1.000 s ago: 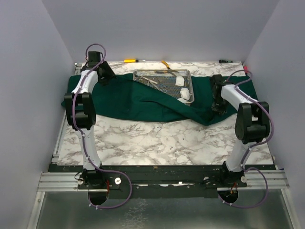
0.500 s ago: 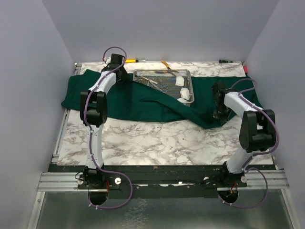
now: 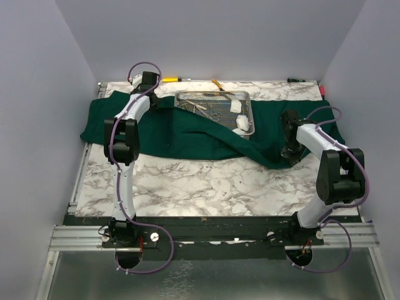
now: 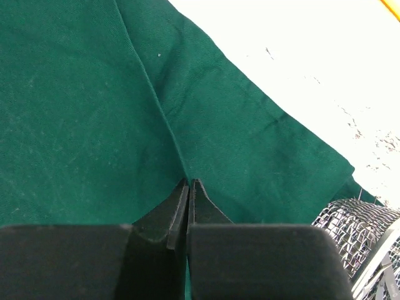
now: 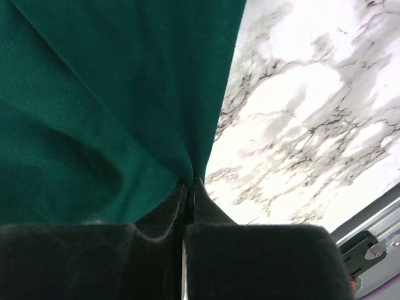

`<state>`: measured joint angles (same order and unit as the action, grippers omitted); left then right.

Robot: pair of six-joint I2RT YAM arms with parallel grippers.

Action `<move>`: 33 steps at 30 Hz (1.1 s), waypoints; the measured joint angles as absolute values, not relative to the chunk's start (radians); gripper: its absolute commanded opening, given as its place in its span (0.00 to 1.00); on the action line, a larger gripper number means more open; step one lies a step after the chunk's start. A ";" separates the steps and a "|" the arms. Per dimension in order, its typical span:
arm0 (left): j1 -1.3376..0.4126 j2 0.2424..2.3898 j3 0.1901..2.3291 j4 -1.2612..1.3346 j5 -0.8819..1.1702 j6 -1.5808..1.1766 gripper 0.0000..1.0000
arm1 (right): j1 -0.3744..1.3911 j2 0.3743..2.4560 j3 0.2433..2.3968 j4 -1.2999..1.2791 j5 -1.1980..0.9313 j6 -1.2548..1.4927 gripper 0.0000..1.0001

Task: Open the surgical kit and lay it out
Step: Open the surgical kit at the center of the board.

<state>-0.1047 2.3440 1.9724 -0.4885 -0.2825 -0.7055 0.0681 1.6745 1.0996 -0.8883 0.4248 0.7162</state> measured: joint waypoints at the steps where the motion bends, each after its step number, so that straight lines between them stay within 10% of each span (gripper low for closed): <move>1: -0.103 2.344 1.971 -0.489 -0.282 -0.706 0.00 | 0.064 1.666 1.098 -0.888 0.425 0.717 0.00; 33: 0.056 1.065 0.742 -0.898 -0.444 -0.968 0.00 | -0.206 1.403 0.770 -0.945 0.382 0.931 0.01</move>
